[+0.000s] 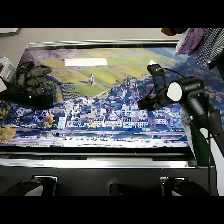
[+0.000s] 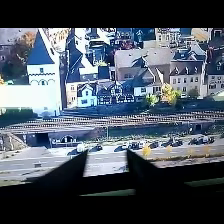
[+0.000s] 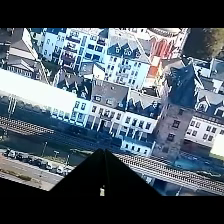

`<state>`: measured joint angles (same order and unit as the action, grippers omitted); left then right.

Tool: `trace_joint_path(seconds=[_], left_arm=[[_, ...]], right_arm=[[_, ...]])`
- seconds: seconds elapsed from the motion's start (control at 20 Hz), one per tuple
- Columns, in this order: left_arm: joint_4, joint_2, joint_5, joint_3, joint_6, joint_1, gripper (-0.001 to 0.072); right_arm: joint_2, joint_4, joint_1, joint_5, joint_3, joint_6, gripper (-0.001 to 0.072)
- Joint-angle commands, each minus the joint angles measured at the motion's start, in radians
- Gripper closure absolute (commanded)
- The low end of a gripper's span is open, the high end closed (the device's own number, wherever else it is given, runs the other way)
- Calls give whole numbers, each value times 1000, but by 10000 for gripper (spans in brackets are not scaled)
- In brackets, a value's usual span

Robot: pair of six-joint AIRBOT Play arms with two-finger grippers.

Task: Fold the clothes and pants, and hang the long-sleeved shirts on hangers.

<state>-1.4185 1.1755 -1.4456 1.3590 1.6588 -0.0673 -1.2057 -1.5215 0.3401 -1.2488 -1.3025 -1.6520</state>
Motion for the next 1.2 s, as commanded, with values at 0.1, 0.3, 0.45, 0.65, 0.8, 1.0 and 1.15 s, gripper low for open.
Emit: trace_joint_path(seconds=[0.1, 0.3, 0.45, 0.65, 0.8, 1.0, 1.15], left_arm=[[-267, 54, 192, 2, 254, -51, -13], [-234, 304, 507, 106, 347, -249, -13], [-222, 560, 650, 267, 346, -326, -13], [-223, 809, 682, 473, 412, -386, -13], [-223, 909, 722, 570, 441, -417, -13], [-222, 978, 732, 617, 441, -425, -10], [-176, 985, 684, 619, 413, -424, 686]], right_arm=[[0, 0, 1, 0, -1, 0, 682], [0, 0, 1, 2, -1, 0, 682], [0, 0, 1, 1, -1, 0, 682], [0, 0, 1, 2, -1, 0, 682], [0, 0, 1, 2, -1, 0, 682], [0, 0, 1, 2, -1, 0, 682], [0, 0, 1, 2, -1, 0, 682]])
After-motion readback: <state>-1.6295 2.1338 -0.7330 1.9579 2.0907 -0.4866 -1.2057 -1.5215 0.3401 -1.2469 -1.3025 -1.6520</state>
